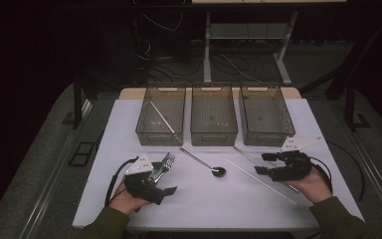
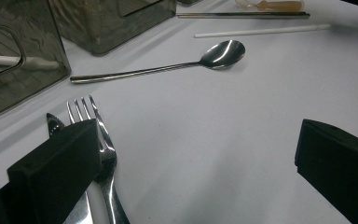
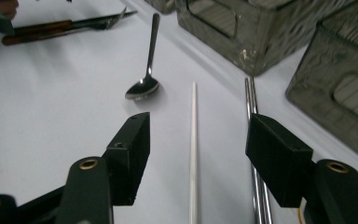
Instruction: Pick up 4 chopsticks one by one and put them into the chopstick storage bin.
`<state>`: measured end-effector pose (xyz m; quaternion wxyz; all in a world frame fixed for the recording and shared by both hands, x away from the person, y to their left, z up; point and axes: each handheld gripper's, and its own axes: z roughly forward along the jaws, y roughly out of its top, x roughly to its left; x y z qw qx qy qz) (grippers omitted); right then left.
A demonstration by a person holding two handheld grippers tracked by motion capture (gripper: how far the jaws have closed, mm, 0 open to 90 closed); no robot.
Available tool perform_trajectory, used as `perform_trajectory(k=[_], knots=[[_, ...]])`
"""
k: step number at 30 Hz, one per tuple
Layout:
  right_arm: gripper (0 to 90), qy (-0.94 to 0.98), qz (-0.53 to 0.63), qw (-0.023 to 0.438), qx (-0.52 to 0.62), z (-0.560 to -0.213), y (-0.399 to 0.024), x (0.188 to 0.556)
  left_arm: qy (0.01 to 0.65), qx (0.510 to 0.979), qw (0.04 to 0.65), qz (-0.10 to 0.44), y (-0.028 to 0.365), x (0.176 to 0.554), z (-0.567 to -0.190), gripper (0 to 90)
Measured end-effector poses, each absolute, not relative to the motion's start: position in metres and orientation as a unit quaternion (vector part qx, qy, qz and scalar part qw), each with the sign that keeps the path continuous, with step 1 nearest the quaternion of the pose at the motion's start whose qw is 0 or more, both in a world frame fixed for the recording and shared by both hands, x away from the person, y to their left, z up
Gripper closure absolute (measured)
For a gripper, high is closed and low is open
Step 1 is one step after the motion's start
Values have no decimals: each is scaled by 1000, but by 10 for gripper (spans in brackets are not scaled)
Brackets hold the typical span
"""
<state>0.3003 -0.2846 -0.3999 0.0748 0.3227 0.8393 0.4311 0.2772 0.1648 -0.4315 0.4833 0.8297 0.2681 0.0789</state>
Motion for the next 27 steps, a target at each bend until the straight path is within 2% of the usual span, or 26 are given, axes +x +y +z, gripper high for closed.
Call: perform_trajectory(k=[16,21,27], knots=[[595,863,374,61,334,-426,-304,276,266,832,479,80,164,278,-432,0],[677,870,358,54,334,-432,-307,273,266,831,481,80,164,277,-432,0],[729,879,338,52,333,-437,-306,275,264,832,481,79,164,277,-431,0]])
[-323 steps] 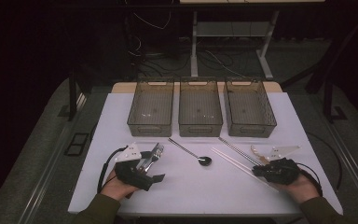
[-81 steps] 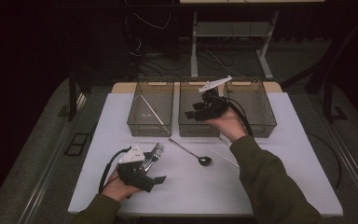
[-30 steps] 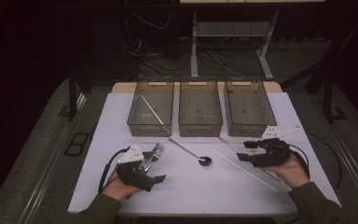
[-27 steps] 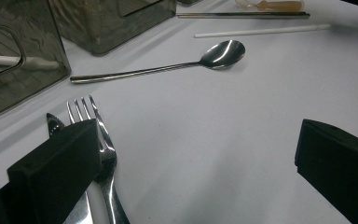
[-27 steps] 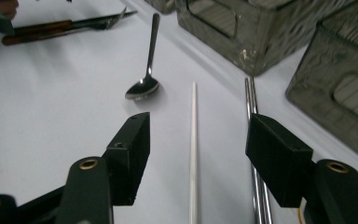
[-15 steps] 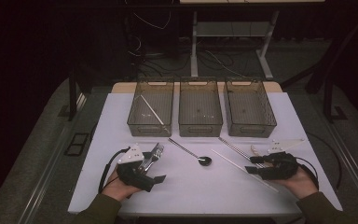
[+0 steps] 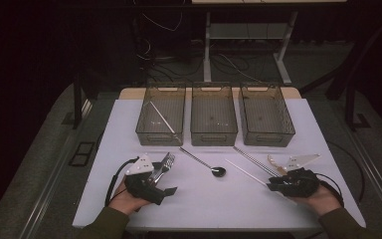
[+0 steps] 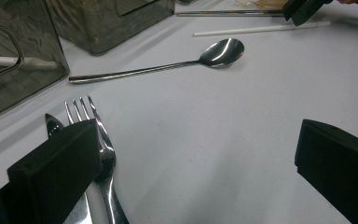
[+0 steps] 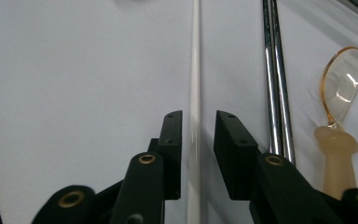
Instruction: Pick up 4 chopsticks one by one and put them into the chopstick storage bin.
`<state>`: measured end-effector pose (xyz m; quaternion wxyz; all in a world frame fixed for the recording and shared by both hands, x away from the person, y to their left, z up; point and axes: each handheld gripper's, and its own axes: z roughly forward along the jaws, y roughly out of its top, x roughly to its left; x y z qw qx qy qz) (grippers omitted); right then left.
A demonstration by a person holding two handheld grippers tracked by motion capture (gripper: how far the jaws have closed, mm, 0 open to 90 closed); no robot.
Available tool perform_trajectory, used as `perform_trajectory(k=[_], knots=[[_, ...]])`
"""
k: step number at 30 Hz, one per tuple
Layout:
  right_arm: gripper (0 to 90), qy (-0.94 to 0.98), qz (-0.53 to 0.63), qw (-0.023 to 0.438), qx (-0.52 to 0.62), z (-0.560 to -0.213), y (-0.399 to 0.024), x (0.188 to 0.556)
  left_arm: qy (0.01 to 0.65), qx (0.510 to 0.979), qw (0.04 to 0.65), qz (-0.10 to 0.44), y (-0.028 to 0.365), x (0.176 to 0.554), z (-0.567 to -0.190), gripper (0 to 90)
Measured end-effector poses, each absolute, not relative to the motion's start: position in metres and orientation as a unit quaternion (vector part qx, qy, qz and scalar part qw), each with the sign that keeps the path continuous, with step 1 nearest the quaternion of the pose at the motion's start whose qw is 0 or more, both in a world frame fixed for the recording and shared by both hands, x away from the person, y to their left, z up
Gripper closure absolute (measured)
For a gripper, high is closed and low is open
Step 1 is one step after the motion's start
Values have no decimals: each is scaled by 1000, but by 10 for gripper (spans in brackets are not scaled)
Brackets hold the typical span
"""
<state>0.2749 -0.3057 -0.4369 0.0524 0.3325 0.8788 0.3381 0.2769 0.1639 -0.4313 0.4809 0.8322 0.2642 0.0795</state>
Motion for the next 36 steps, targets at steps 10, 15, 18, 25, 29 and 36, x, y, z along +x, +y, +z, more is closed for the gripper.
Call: perform_trajectory(k=[10,15,18,25,29,36], knots=[[776,888,320,54,326,-442,-304,276,264,833,481,79,164,277,-432,0],[790,892,316,63,317,-442,-302,274,263,834,478,79,164,277,-432,0],[803,893,315,66,314,-443,-301,274,263,834,478,79,164,277,-431,0],[837,893,315,63,314,-443,-301,275,262,835,477,79,164,277,-432,0],[840,893,315,61,317,-442,-301,275,263,834,479,79,164,277,-431,0],[841,891,313,57,323,-442,-300,276,263,833,480,80,163,277,-432,0]])
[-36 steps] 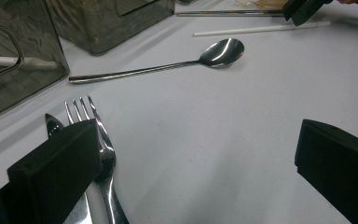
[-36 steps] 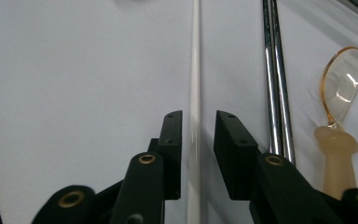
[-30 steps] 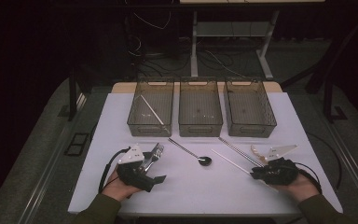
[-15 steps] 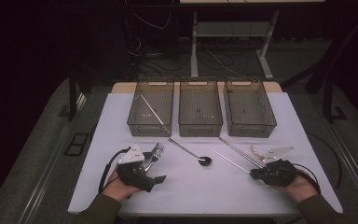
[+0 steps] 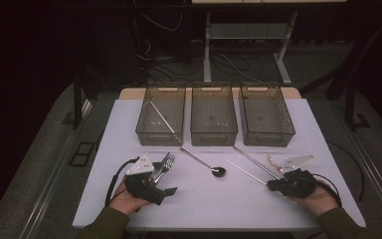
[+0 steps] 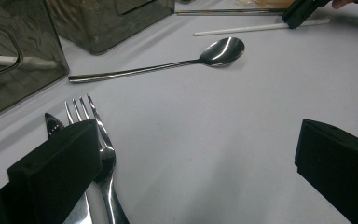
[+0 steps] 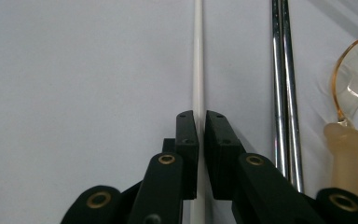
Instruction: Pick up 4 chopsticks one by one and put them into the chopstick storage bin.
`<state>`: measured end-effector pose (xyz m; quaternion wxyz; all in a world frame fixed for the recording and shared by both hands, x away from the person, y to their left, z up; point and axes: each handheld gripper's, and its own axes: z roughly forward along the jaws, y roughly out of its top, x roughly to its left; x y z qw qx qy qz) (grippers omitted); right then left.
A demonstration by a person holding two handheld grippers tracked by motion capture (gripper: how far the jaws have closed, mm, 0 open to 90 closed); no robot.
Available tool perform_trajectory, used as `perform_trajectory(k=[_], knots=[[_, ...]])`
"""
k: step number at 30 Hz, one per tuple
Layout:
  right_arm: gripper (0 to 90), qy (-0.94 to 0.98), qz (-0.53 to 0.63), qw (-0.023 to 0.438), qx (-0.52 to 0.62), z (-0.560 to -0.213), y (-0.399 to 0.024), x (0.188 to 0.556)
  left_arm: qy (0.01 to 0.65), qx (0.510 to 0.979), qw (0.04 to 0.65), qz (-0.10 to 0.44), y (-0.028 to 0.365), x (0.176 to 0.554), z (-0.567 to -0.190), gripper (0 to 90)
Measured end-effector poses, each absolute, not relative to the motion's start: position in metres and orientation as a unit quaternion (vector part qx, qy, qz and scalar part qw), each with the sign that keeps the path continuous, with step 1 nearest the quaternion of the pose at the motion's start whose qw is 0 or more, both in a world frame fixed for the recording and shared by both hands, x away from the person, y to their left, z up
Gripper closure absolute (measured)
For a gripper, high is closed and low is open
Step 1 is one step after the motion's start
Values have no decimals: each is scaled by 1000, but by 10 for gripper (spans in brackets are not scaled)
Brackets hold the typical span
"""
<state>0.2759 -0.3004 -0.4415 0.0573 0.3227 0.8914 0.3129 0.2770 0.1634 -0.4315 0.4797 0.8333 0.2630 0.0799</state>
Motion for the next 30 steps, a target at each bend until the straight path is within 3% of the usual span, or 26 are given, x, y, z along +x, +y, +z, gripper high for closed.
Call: perform_trajectory(k=[30], knots=[[841,872,370,55,315,-411,-309,277,263,836,475,80,163,277,-432,0]])
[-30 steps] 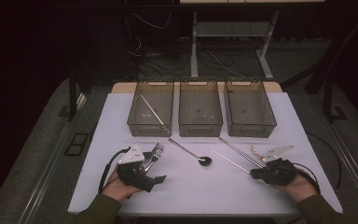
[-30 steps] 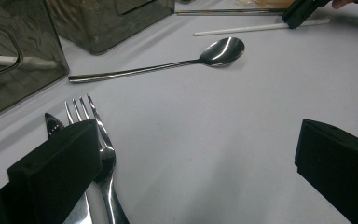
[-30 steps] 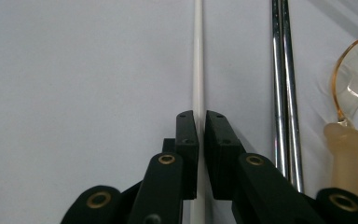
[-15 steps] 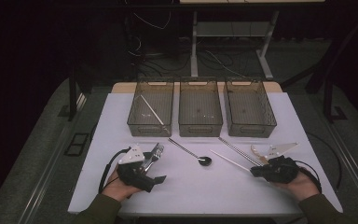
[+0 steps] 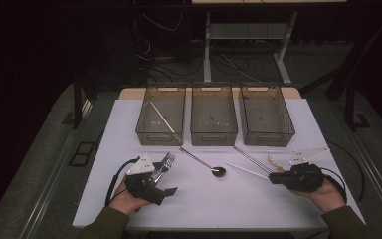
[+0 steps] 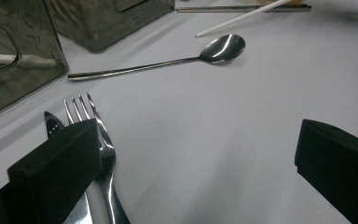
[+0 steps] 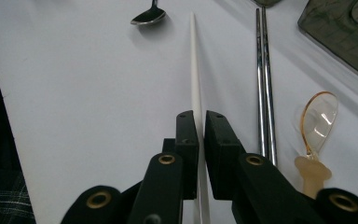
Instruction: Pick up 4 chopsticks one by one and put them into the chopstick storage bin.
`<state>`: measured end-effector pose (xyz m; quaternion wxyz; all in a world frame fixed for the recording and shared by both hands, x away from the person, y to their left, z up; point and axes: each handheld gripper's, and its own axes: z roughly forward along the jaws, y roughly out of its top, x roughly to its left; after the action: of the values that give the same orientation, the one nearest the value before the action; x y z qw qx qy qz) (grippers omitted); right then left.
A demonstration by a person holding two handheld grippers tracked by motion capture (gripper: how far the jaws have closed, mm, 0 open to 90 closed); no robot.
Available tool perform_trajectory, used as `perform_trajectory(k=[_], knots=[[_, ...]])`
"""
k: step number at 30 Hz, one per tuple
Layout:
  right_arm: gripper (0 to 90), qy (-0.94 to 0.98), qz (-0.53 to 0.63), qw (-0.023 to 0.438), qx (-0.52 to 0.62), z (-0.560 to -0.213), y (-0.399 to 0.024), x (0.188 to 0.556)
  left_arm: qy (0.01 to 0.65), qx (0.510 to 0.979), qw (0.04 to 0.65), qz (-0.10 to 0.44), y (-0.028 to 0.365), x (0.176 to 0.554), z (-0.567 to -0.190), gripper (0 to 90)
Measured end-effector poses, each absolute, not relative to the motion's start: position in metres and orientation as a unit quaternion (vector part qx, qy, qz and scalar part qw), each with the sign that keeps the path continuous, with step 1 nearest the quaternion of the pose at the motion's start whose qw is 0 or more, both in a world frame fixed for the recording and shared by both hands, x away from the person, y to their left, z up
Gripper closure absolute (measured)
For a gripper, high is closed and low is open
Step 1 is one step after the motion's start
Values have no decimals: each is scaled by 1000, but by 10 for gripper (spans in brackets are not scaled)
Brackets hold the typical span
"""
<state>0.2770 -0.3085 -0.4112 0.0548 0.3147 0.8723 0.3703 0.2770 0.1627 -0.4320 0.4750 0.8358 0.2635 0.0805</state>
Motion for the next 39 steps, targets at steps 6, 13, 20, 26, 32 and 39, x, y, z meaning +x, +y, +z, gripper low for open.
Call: perform_trajectory(k=[6,13,20,26,32,39], knots=[[841,865,390,56,312,-403,-312,277,264,836,475,80,163,277,-432,0],[842,860,402,61,307,-397,-313,278,263,836,474,80,163,278,-432,0],[842,852,419,64,306,-390,-314,280,264,837,473,79,163,278,-432,0],[842,843,439,59,306,-384,-314,284,266,836,473,79,164,278,-433,0],[842,838,450,56,303,-377,-309,290,269,835,474,79,164,278,-433,0],[842,833,460,52,302,-371,-302,297,268,835,474,79,164,278,-433,0]])
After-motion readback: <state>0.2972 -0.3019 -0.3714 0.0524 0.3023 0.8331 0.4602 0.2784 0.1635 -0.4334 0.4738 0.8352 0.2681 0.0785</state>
